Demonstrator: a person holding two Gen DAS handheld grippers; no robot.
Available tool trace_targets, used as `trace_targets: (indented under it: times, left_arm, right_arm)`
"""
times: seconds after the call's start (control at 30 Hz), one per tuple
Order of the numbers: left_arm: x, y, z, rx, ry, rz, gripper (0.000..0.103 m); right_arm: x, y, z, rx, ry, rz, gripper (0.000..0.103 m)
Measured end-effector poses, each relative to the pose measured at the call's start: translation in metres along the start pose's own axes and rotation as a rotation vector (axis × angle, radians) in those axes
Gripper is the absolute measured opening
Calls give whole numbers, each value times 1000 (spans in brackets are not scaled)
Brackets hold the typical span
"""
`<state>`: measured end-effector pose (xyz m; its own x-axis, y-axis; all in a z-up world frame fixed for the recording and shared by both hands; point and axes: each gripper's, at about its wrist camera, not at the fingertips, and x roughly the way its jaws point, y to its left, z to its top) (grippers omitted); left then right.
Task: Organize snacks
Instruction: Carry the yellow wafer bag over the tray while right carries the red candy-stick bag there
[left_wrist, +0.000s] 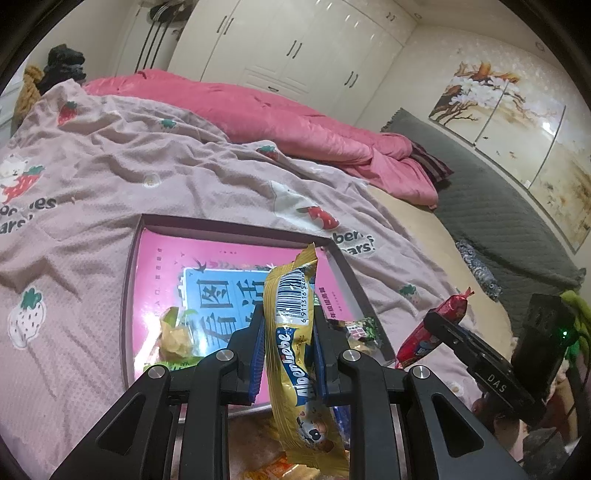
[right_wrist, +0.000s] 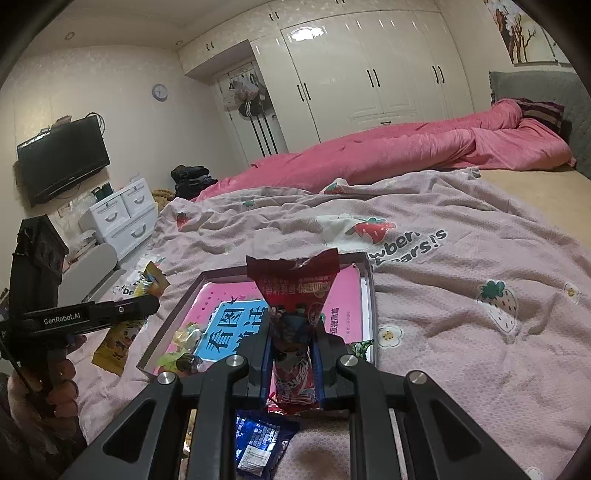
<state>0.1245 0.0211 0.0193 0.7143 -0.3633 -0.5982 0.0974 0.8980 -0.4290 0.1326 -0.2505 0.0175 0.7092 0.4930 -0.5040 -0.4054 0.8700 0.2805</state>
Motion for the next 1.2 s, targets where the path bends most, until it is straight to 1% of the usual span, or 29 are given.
trace_targets:
  times: [0.17, 0.33, 0.57, 0.93, 1.1, 1.2]
  left_arm:
    - [6, 1, -1, 0, 6, 2, 23]
    - [13, 4, 0, -2, 11, 5, 23]
    - [24, 9, -1, -13, 26, 11, 23]
    - [39, 4, 0, -4, 29, 4, 23]
    - [45, 4, 0, -5, 30, 9, 23]
    - [49, 4, 0, -4, 33, 25, 23]
  right_arm:
    - [2, -1, 1, 3, -3, 9, 18]
    - [12, 1, 0, -9, 14, 15, 18]
    - [22, 9, 1, -20, 20, 51, 18]
    - [41, 18, -4, -32, 65, 96, 18]
    - [51, 23, -6, -46, 90, 123, 18]
    - [61, 24, -8, -50, 115, 139, 18]
